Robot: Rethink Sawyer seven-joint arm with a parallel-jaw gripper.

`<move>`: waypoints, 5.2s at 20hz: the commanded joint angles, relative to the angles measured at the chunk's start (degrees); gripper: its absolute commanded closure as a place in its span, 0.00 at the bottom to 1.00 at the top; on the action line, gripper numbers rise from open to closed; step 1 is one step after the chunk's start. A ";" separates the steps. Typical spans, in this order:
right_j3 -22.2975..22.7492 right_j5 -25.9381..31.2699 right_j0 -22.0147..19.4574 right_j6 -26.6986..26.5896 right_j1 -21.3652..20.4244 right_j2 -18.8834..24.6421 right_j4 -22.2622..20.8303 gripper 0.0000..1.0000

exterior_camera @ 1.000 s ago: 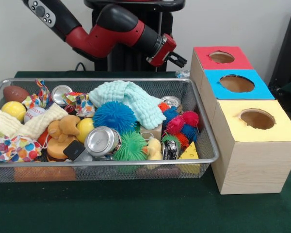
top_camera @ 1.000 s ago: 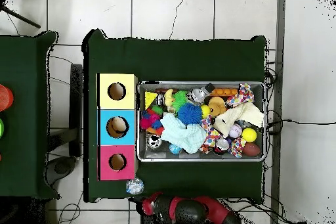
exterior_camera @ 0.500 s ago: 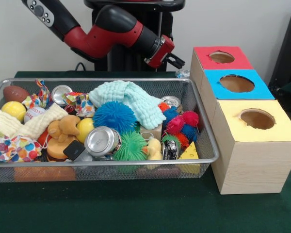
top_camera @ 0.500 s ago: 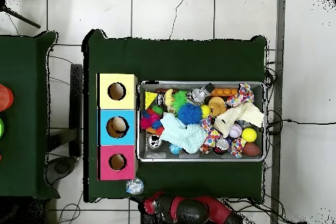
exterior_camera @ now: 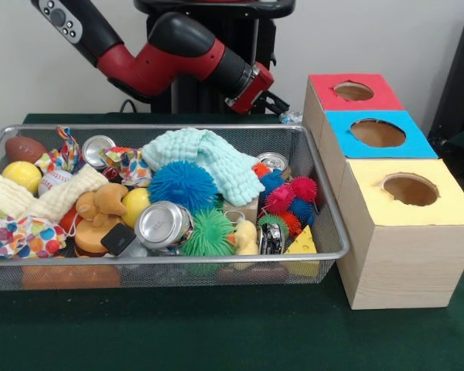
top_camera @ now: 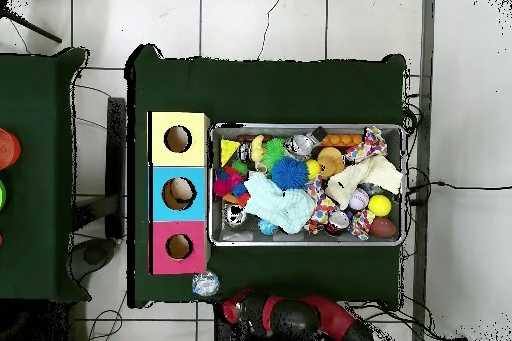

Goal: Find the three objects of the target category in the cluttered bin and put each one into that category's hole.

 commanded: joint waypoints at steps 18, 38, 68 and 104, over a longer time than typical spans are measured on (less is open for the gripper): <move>-11.95 6.05 0.07 -20.48 -0.49 3.63 1.65 1.00; -15.47 11.85 0.63 -27.77 0.88 3.49 4.81 0.00; -11.77 7.03 7.22 -20.07 -9.79 3.79 2.65 0.00; -15.01 5.77 2.58 -20.60 -0.54 -2.08 11.35 0.00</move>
